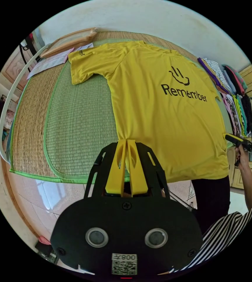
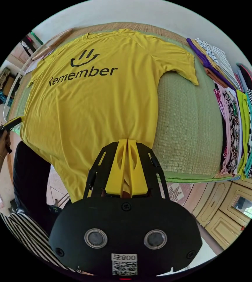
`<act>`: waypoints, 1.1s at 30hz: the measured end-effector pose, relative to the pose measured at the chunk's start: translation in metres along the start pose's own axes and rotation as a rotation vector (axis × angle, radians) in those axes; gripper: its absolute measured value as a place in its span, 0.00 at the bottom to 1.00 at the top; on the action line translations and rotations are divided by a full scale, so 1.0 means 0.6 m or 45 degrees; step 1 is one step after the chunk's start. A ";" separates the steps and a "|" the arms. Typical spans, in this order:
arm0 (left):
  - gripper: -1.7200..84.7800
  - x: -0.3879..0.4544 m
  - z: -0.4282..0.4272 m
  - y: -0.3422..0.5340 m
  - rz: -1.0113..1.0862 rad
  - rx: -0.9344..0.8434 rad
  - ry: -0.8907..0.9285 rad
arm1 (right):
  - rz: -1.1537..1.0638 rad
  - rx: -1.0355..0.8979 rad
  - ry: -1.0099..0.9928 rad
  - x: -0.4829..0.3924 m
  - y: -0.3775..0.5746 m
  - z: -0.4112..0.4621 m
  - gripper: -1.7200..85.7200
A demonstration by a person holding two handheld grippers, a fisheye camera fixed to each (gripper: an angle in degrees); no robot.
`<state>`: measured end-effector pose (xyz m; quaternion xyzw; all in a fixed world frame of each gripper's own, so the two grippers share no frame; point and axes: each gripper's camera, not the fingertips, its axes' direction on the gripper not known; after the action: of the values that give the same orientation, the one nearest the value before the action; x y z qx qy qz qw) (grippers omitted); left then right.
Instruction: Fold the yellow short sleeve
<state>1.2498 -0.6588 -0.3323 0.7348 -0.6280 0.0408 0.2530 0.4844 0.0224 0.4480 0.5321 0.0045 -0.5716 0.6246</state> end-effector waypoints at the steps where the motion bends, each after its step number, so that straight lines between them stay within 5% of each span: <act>1: 0.02 0.006 0.004 0.002 -0.006 -0.011 -0.014 | -0.005 0.020 0.024 -0.005 0.004 0.002 0.02; 11: 0.02 0.015 0.041 0.049 -0.075 0.008 0.015 | -0.017 0.057 0.138 -0.037 0.055 0.022 0.02; 33: 0.02 -0.081 0.083 0.301 -0.487 0.137 0.507 | 0.386 0.191 -0.382 0.134 0.319 0.071 0.02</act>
<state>1.0561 -0.6511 -0.3361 0.8299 -0.4128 0.1690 0.3351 0.6243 -0.1054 0.5434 0.4806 -0.2111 -0.5427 0.6557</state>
